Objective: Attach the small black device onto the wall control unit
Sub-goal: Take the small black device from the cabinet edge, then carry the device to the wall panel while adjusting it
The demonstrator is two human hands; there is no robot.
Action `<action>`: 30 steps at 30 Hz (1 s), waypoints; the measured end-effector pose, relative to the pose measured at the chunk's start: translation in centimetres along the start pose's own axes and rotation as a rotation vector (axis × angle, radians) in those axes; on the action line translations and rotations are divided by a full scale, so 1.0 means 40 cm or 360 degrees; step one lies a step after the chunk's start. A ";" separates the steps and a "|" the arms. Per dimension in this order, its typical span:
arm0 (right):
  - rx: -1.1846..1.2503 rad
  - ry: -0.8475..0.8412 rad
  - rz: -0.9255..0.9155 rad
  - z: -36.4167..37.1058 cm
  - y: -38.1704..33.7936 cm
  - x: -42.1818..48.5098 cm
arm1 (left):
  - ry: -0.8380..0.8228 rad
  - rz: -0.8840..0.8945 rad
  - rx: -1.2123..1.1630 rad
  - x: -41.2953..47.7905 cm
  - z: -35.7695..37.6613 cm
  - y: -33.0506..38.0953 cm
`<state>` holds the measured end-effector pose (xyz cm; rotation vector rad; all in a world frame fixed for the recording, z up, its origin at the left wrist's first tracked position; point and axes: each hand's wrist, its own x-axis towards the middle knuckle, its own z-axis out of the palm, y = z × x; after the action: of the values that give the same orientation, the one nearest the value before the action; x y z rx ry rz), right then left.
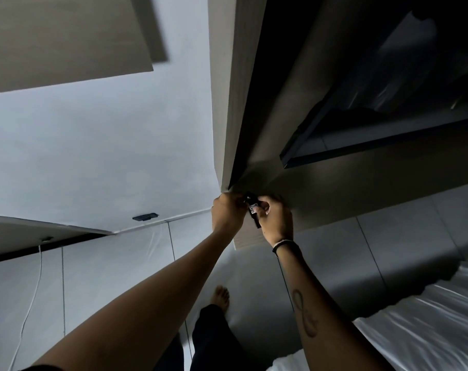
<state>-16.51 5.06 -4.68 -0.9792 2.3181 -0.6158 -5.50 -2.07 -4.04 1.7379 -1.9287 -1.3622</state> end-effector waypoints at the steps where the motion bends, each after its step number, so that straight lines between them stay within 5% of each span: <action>1: 0.0008 0.0009 0.0015 0.004 -0.004 0.001 | -0.0008 -0.0020 -0.0013 0.001 0.003 0.000; 17: 0.1088 -0.0258 0.0281 0.011 -0.092 -0.080 | -0.0166 -0.0199 -0.0715 -0.056 -0.145 -0.082; 30: 0.1152 -0.0648 -0.0072 0.019 -0.507 -0.249 | -0.0019 0.0035 -0.1023 -0.209 -0.626 -0.132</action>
<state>0.00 -0.41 9.76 -0.7158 1.5330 -1.0597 17.49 -6.22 9.32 1.3798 -1.2871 -1.7302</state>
